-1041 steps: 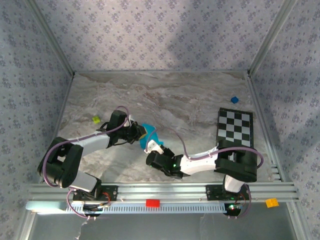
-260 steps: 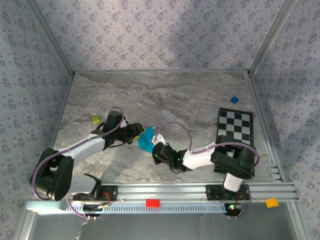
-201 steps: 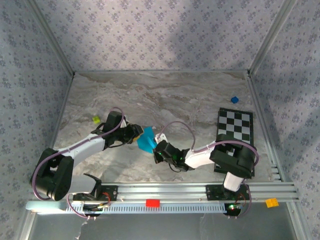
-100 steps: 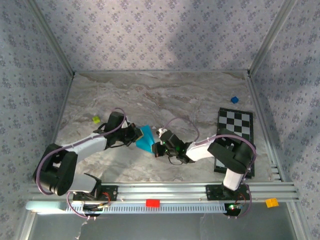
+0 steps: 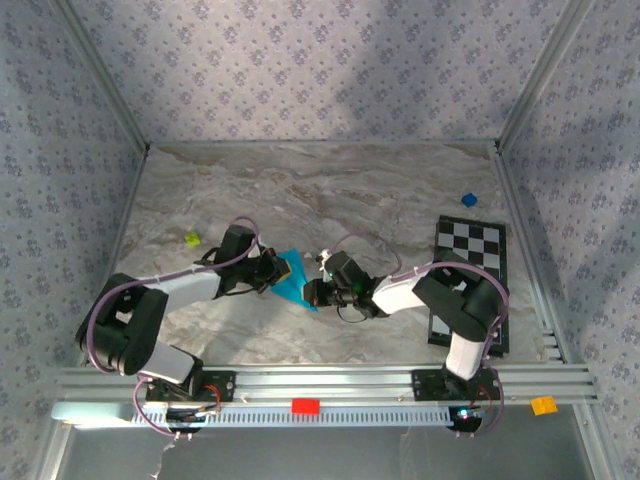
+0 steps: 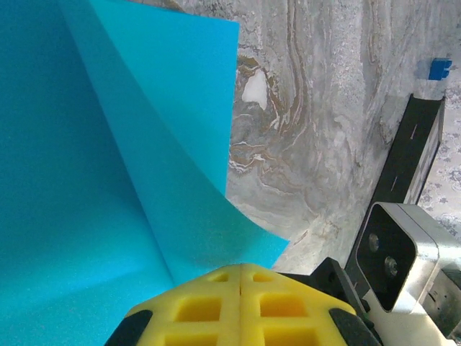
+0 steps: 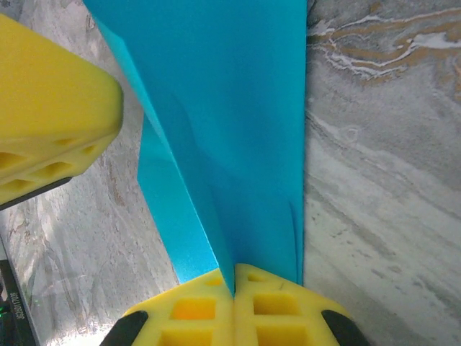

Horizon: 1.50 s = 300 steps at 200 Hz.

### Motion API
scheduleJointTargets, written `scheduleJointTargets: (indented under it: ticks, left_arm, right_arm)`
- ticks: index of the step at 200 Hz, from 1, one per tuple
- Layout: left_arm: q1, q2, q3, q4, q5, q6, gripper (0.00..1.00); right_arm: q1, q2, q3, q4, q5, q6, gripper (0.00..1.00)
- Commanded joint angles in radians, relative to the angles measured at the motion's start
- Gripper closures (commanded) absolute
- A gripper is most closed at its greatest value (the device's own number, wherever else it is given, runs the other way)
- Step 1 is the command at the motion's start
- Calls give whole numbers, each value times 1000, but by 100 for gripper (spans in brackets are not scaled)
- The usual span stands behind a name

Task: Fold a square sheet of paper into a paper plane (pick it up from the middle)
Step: Fourth fold the wing at the center of the table.

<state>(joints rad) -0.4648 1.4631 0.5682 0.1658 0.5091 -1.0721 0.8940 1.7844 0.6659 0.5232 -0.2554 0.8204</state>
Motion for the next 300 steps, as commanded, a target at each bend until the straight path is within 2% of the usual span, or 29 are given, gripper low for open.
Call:
scheduleJointTargets:
  ticks: [1, 64, 140, 238, 272, 300]
  left_arm:
    - [-3, 30, -2, 54, 12, -13, 99]
    - [-6, 91, -8, 101, -39, -34, 100]
    - [-5, 118, -7, 73, -66, -24, 100]
    - [-5, 137, 15, 52, -70, -5, 100]
    - [-8, 137, 17, 46, -70, 6, 100]
    - [-11, 128, 10, 48, -66, 7, 99]
  right_arm:
    - [0, 39, 6, -106, -33, 25, 96]
    - [-5, 49, 27, -143, -48, 34, 94]
    - [-20, 59, 44, -169, -84, 50, 93]
    - [-33, 52, 53, -166, -123, 71, 86]
    - [-34, 47, 50, -151, -126, 84, 86]
    - [-34, 46, 49, -147, -124, 88, 93]
